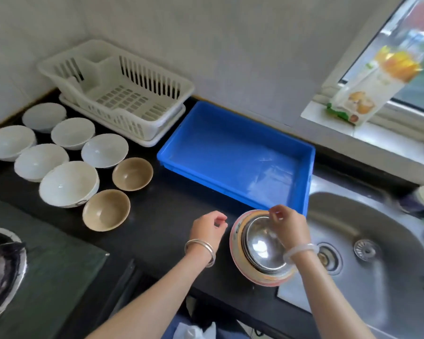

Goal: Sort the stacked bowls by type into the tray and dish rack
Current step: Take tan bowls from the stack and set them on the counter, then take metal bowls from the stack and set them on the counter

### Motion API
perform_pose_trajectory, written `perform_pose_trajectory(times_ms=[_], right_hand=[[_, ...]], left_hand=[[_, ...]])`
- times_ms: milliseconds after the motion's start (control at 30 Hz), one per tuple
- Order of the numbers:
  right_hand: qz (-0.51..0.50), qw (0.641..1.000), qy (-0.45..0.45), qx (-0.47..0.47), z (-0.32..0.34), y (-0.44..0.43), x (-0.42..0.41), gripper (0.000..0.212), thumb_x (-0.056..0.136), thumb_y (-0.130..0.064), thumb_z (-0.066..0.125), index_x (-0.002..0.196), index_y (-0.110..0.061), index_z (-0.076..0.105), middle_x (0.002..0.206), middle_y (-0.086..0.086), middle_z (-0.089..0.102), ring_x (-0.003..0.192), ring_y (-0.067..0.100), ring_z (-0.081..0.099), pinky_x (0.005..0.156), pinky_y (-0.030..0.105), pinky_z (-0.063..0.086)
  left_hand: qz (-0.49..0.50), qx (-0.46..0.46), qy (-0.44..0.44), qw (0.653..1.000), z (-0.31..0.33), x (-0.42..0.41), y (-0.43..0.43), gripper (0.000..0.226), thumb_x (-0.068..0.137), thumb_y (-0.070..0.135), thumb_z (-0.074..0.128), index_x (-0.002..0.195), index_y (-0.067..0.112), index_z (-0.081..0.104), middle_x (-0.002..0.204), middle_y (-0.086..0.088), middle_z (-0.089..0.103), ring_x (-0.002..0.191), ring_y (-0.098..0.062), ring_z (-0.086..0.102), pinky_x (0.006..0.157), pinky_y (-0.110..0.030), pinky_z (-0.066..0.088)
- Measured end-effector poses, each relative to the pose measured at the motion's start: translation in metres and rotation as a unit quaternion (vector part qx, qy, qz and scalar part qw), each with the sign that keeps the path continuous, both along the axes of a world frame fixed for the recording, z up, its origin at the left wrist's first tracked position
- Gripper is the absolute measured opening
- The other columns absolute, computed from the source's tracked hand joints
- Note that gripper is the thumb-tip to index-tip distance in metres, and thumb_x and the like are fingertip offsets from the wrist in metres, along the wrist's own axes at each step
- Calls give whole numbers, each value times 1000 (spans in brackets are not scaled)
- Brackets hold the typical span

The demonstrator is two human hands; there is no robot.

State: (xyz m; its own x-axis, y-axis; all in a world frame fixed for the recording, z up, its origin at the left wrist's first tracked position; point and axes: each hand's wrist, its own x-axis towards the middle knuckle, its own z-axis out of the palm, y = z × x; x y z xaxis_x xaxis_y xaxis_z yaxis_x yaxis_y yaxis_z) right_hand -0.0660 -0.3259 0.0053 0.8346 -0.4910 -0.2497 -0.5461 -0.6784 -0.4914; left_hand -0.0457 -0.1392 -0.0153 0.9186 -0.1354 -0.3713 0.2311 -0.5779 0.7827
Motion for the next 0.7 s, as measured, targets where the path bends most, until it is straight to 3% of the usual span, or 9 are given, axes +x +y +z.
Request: perform_pose_trajectory(times_ms=[167,333,533,700], right_hand=[[26,992,68,-102,-13,-29,-41,20,88,-17,51,89,-8,68,94,16,67,89,37,62,65,34,38],[22,992,43,-115,-19,-24,-51,23,93,-20,45,98,-17,67,90,11,62,82,32,60,62,27,32],[-24,997,18,-64,-18,-29,-53,13,90,-21,53,93,-11,60,90,13,69,82,34,62,62,32,41],[-60,998,14,14,-17,-42,-55,10,88,-17,57,94,-9,58,89,17,69,86,36,62,68,35,42]], left_hand=[[-72,28,-4,997,-1,-14,-41,24,87,19,59,110,18,66,111,-1,65,101,-17,61,88,-28,50],[-92,86,-46,991,-5,-18,-50,28,88,17,56,115,20,62,110,0,59,99,-17,59,85,-31,51],[-99,102,-53,988,-6,-18,-52,30,90,17,53,119,20,60,113,-1,57,96,-18,59,86,-33,52],[-94,98,-62,989,-8,-17,-50,29,91,16,51,118,20,61,109,-1,58,92,-15,59,79,-26,50]])
